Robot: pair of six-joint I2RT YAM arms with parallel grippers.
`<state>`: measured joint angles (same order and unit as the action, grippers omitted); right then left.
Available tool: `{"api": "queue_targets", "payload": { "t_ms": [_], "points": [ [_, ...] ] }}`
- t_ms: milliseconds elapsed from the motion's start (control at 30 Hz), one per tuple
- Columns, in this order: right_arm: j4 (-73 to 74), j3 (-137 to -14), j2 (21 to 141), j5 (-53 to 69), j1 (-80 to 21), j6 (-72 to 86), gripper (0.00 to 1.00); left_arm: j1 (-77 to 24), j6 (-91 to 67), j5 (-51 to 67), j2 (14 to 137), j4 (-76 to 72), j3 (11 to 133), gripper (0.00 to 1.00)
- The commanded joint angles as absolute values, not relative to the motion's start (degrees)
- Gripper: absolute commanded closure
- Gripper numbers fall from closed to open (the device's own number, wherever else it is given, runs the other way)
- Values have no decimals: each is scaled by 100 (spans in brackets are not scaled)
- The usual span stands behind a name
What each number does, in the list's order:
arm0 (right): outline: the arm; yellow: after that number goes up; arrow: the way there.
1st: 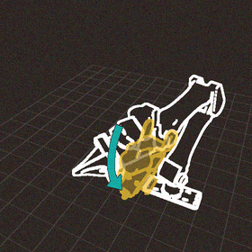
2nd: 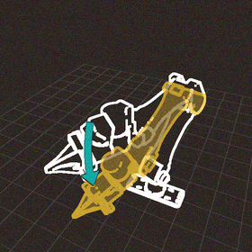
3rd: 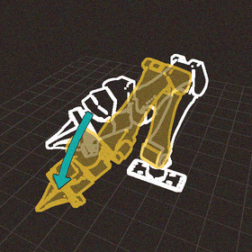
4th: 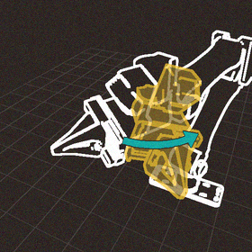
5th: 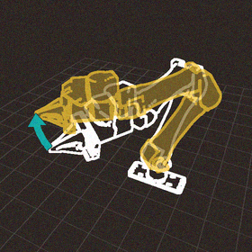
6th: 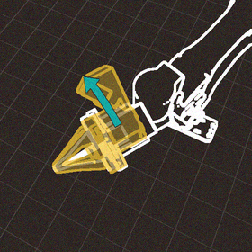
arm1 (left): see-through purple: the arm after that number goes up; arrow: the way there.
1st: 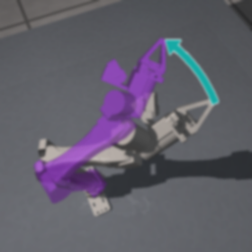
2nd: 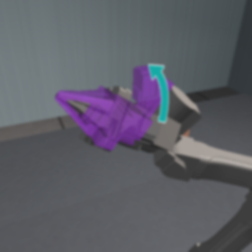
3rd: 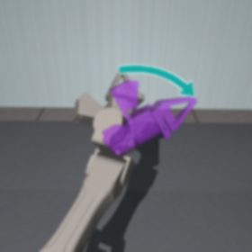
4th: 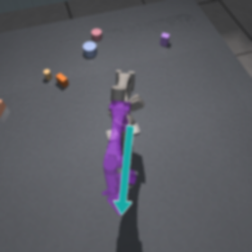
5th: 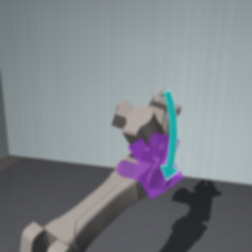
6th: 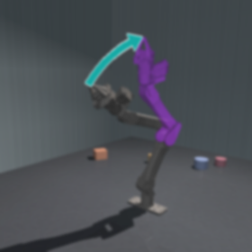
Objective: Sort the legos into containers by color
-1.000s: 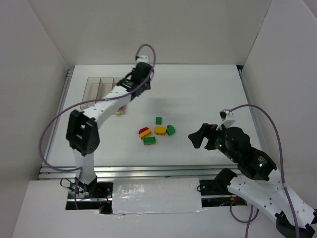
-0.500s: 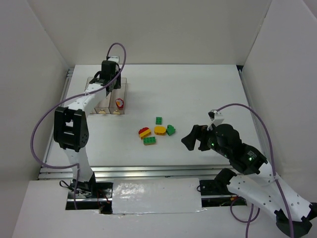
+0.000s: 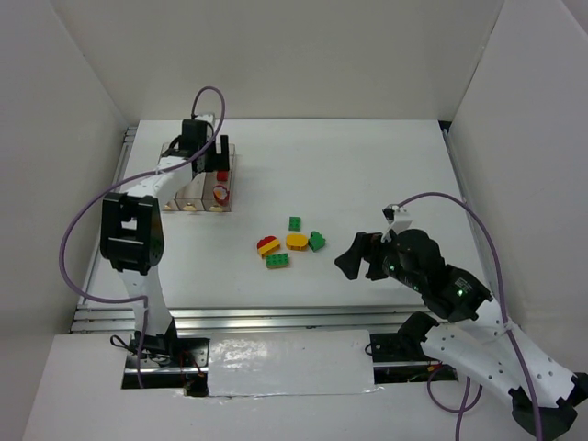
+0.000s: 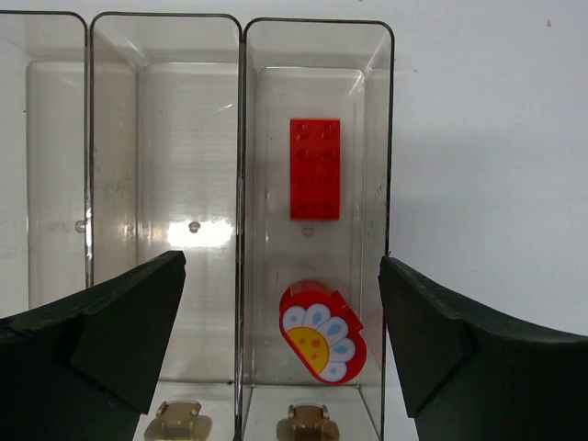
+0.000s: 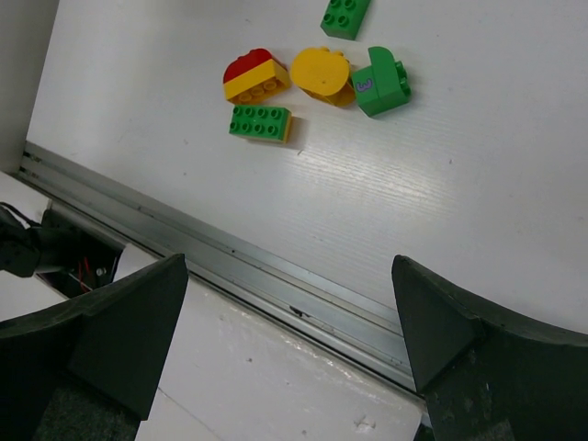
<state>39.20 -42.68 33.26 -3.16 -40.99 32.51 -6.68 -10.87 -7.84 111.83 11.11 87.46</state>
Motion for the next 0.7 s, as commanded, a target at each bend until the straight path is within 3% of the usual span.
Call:
{"api": "queue_targets", "payload": {
  "t_ms": [0,233,333,533,667],
  "points": [
    [3525,-4193,3515,-299,-4113,3234,0,-686,-1362,-941,10495,1159,8886,1],
    [3252,-4105,3910,-412,-4113,3410,0,-694,-2204,-1003,9564,2249,9203,0],
    [3199,-4140,4227,-693,-4131,3577,0,-895,-2461,-406,8861,2321,8685,0],
    [2953,-4113,4359,-976,-4166,3823,0,-2380,-2215,-836,7867,2304,7525,0],
    [2795,-4061,4316,-616,-4175,3701,0,-2882,-1706,113,7699,1680,6472,0]
  ]
}}
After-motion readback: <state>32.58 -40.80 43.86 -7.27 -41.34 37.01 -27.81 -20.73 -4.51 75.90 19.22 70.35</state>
